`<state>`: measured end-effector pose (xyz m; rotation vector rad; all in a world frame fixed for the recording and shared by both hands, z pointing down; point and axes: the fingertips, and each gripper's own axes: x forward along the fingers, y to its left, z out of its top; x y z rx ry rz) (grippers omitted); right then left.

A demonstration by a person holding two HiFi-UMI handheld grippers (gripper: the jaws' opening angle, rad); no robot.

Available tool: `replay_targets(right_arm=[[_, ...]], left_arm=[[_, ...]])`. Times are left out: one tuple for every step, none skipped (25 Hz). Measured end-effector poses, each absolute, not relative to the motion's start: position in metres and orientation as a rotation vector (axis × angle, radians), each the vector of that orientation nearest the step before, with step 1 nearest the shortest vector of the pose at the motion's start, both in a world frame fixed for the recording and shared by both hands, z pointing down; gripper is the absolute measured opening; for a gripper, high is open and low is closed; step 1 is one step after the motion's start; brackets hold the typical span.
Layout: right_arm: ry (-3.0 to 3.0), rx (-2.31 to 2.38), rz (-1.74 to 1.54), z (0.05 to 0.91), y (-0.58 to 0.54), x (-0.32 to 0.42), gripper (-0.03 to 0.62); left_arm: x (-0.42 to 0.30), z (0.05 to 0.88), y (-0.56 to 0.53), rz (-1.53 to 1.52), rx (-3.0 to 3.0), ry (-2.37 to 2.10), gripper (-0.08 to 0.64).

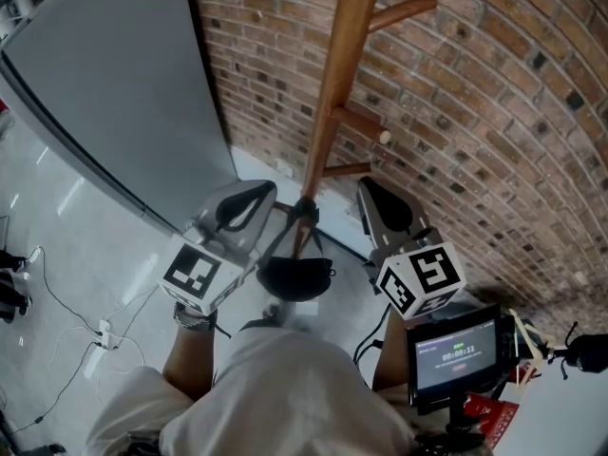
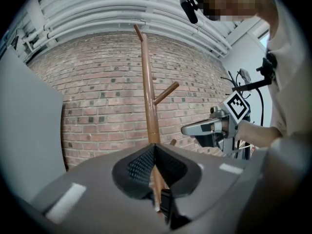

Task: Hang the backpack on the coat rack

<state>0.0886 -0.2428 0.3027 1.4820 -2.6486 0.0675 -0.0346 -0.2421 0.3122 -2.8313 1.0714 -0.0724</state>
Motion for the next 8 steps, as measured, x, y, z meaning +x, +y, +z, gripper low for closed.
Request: replay_targets(right_arm=[[-2.648,1.482,0.069,0.3034,-0.2430,0.0885,0.000],[-2.648,1.482,0.071,0.3043,-0.2433,0.0888,0.000],[-2.646,1.484,0.075,0.3053,-0.2436,0.0895,0.000],[-2.644,1.486,0.079,0.3064,-0.2439,0.0902,0.000],[-2.643,1.486,0.083,0.3072,-0.2440,0.0907,0.000],[-2.643,1.485,0.086,0.3080,-0.2441,0.0909,0.000],[-2.643,1.482,0.088,0.3086,-0.2441,0.0909,0.000],[-2.643,1.479,0.089,0.3091,-0.2441,0.0909,0.000]], left_arm=[[-0.0347,0.3137,-0.2424,-0.076,-2.835,1.071,0.000],[-0.0347,0.3155,-0.2427,-0.080,-2.838,1.071,0.000],[-0.0347,0.3170,-0.2430,-0.083,-2.840,1.072,0.000],[-0.0344,0.3176,-0.2433,-0.081,-2.841,1.073,0.000],[-0.0340,0.3177,-0.2436,-0.078,-2.841,1.073,0.000],[-0.0336,0.3177,-0.2438,-0.074,-2.841,1.073,0.000],[-0.0330,0.3177,-0.2439,-0.070,-2.842,1.072,0.000],[-0.0325,0.3177,-0.2440,-0.068,-2.843,1.071,0.000]])
